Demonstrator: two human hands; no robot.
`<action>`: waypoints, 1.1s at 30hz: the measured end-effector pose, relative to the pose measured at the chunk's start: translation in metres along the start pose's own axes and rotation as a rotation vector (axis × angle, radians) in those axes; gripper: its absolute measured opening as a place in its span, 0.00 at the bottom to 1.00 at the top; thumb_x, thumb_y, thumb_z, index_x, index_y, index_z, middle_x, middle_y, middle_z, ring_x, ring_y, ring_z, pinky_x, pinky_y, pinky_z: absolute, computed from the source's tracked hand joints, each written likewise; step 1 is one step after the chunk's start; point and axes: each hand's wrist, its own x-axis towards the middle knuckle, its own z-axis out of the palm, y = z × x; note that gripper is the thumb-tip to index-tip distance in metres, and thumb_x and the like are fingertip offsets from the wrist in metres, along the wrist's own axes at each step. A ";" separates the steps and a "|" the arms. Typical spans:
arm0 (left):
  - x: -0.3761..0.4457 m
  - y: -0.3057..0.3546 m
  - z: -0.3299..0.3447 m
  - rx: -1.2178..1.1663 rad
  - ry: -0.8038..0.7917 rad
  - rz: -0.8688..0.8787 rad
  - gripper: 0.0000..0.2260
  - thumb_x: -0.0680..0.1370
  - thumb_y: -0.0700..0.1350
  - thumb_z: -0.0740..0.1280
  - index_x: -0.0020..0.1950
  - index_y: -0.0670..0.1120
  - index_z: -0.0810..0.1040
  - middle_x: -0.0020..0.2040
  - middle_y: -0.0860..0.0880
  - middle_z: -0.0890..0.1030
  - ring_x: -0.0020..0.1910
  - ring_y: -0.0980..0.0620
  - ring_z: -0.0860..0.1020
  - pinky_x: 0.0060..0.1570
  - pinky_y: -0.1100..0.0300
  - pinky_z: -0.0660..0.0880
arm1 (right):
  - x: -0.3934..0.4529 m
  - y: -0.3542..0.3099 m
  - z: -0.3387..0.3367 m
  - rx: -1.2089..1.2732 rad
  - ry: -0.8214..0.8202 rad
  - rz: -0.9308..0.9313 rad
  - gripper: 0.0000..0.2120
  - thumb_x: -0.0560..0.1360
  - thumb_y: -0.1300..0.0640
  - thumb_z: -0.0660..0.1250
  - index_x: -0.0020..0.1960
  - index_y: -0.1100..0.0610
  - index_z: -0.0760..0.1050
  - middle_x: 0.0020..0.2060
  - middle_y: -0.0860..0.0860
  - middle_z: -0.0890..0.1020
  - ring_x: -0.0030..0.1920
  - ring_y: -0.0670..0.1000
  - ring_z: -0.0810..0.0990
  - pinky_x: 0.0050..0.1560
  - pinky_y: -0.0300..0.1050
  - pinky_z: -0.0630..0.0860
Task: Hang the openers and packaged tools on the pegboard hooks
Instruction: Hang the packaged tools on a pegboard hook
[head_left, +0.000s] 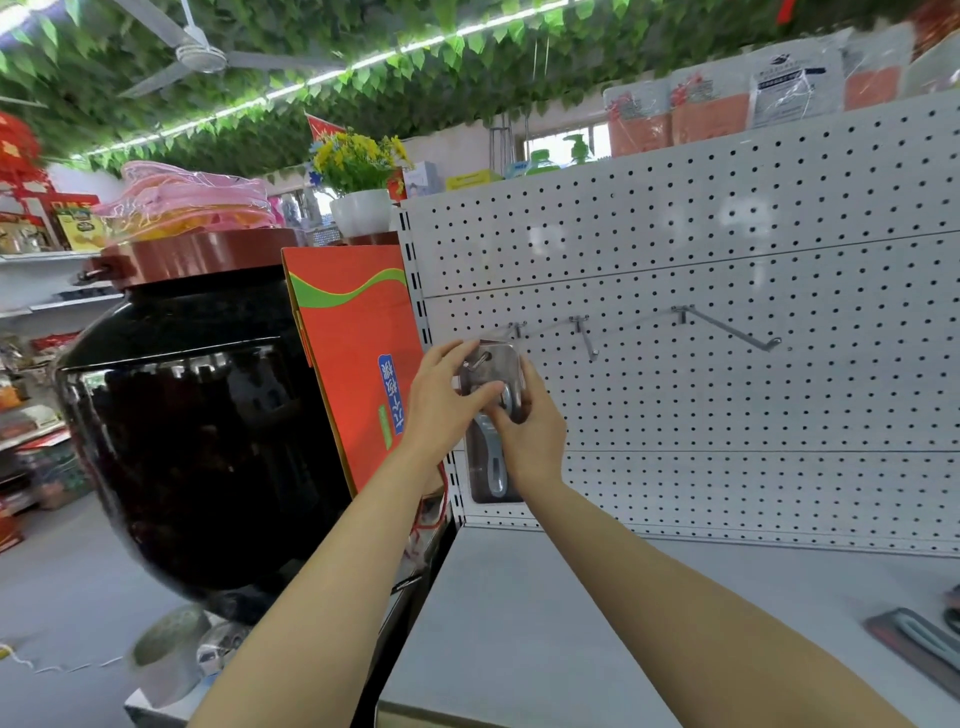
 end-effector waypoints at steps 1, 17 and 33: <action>0.000 0.003 -0.001 0.005 -0.004 0.003 0.27 0.75 0.45 0.75 0.73 0.48 0.72 0.76 0.45 0.68 0.75 0.44 0.66 0.74 0.48 0.65 | 0.002 0.001 -0.001 -0.021 0.000 -0.011 0.32 0.74 0.56 0.70 0.74 0.43 0.63 0.58 0.45 0.81 0.57 0.47 0.80 0.58 0.48 0.77; -0.042 -0.036 0.000 0.214 -0.020 -0.028 0.37 0.76 0.58 0.71 0.80 0.49 0.60 0.80 0.51 0.62 0.78 0.53 0.58 0.74 0.57 0.55 | -0.027 0.033 -0.077 -0.576 -0.012 -0.186 0.31 0.76 0.47 0.68 0.75 0.52 0.62 0.68 0.50 0.73 0.68 0.52 0.70 0.67 0.51 0.69; -0.140 0.071 0.098 0.455 -0.240 0.162 0.30 0.78 0.58 0.68 0.76 0.46 0.67 0.72 0.47 0.72 0.72 0.45 0.67 0.71 0.49 0.65 | -0.074 0.026 -0.321 -0.927 0.033 -0.323 0.27 0.74 0.51 0.71 0.69 0.60 0.71 0.61 0.56 0.79 0.61 0.58 0.77 0.64 0.53 0.69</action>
